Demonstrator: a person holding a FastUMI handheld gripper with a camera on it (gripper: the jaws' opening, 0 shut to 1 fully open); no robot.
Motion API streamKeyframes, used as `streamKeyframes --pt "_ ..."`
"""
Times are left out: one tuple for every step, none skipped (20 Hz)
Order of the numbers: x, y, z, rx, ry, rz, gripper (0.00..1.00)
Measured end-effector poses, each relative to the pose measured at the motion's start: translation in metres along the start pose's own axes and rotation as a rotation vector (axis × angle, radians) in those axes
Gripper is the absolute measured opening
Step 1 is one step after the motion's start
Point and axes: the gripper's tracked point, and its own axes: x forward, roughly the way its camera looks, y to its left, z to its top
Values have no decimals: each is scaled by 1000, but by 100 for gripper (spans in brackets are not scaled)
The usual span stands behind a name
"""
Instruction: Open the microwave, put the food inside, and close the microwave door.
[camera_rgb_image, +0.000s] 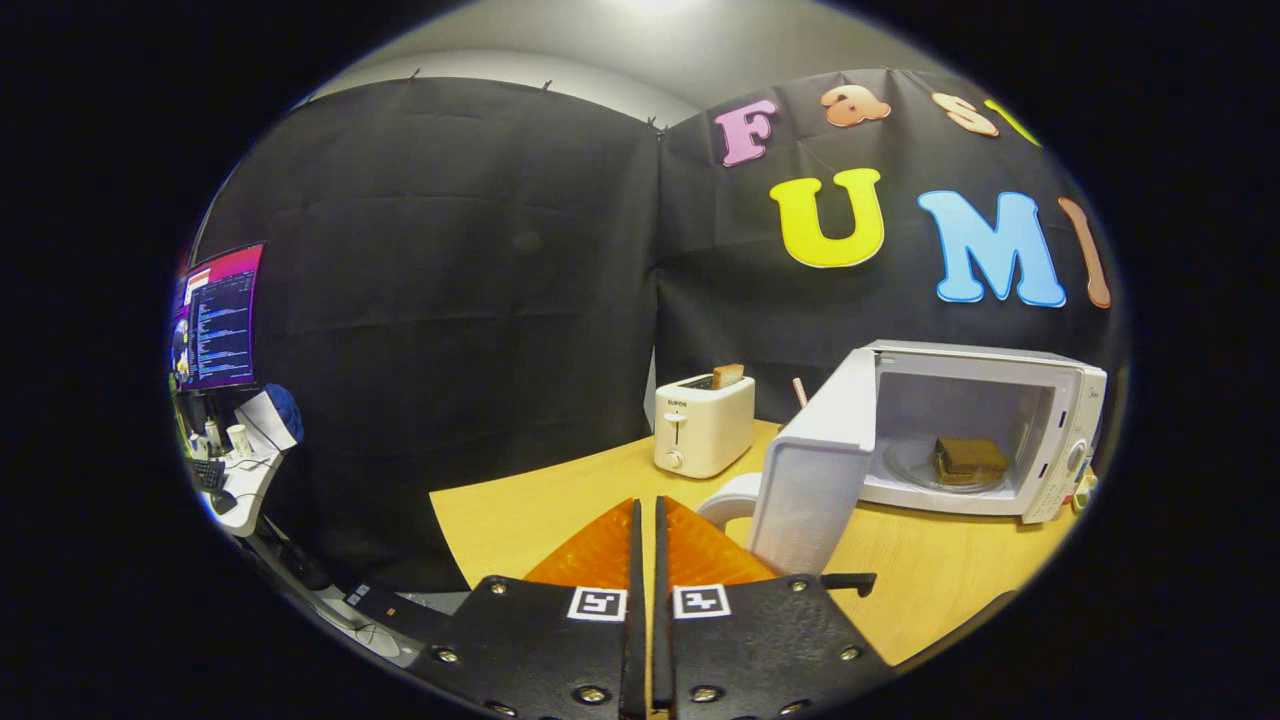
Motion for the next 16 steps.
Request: streamKeyframes --pt "-4 1 -3 1 2 2 1" --pt "-7 -3 -3 -12 -1 -5 1" --pt "-9 -5 -2 -24 -11 -15 1" --pt "-13 -8 -1 -35 -19 -24 1" --pt "-14 -11 -1 -41 -23 -30 1" --pt "-16 -14 0 -42 -23 -33 1" --pt "-16 -19 -2 -41 -17 -35 1" --pt "-17 -25 -4 -37 -10 -42 1" --pt "-21 -33 -6 -35 -5 -58 1" --pt "-24 -43 -6 -38 -2 -83 1" --pt "-27 -55 -6 -37 -5 -109 1" --pt "-29 -67 -5 -26 -5 -130 1" --pt "-32 -79 -7 -7 -4 -143 1" --pt "-34 -92 -7 8 -1 -161 1" --pt "-39 -108 -7 15 -2 -188 1" --pt "-42 -125 -5 16 -7 -219 1"
